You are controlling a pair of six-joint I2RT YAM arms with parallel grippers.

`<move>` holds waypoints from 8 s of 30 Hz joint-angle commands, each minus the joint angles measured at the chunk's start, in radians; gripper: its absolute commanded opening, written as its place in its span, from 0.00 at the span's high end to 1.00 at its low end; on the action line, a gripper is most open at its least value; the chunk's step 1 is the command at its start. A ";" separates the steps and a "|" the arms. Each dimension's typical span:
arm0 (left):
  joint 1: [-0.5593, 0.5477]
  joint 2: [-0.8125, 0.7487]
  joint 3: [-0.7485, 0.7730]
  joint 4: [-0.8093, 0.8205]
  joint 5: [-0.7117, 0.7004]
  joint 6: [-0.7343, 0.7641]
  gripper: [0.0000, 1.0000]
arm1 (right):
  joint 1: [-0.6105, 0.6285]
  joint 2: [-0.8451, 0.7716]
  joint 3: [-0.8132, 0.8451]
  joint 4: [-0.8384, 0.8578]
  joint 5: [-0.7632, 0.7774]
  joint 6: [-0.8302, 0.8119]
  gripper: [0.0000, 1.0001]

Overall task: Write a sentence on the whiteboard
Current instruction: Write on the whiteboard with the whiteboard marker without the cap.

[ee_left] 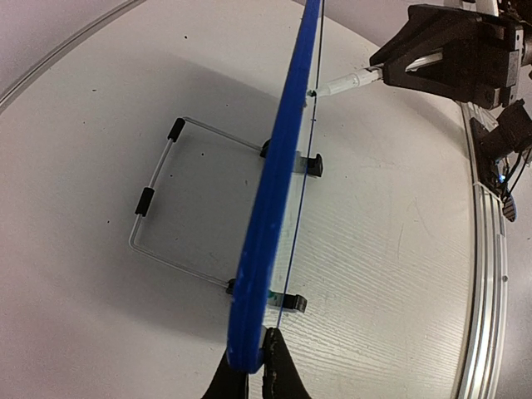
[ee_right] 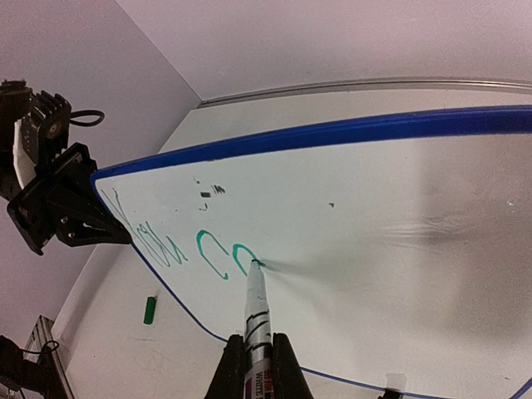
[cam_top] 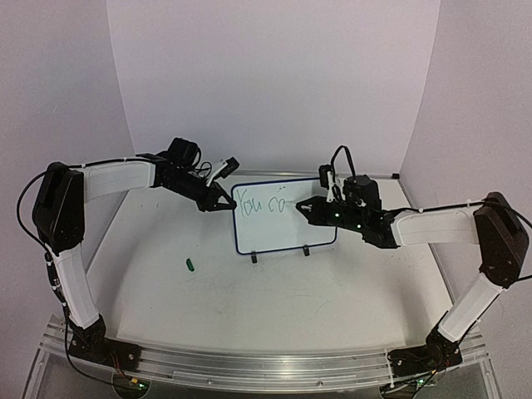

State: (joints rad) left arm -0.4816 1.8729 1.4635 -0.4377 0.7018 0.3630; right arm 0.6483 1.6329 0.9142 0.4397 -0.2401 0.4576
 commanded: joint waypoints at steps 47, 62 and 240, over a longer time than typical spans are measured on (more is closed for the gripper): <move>0.012 -0.012 -0.011 -0.015 -0.133 0.057 1.00 | -0.007 -0.048 0.029 0.005 0.038 -0.008 1.00; 0.012 -0.008 -0.009 -0.013 -0.134 0.056 1.00 | -0.009 -0.022 0.016 -0.006 0.058 -0.001 1.00; 0.012 -0.009 -0.009 -0.015 -0.133 0.058 1.00 | -0.200 -0.108 -0.076 0.088 -0.096 0.084 1.00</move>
State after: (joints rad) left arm -0.4816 1.8725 1.4635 -0.4438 0.7029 0.3660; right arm 0.4583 1.5292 0.8295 0.5072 -0.3561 0.5480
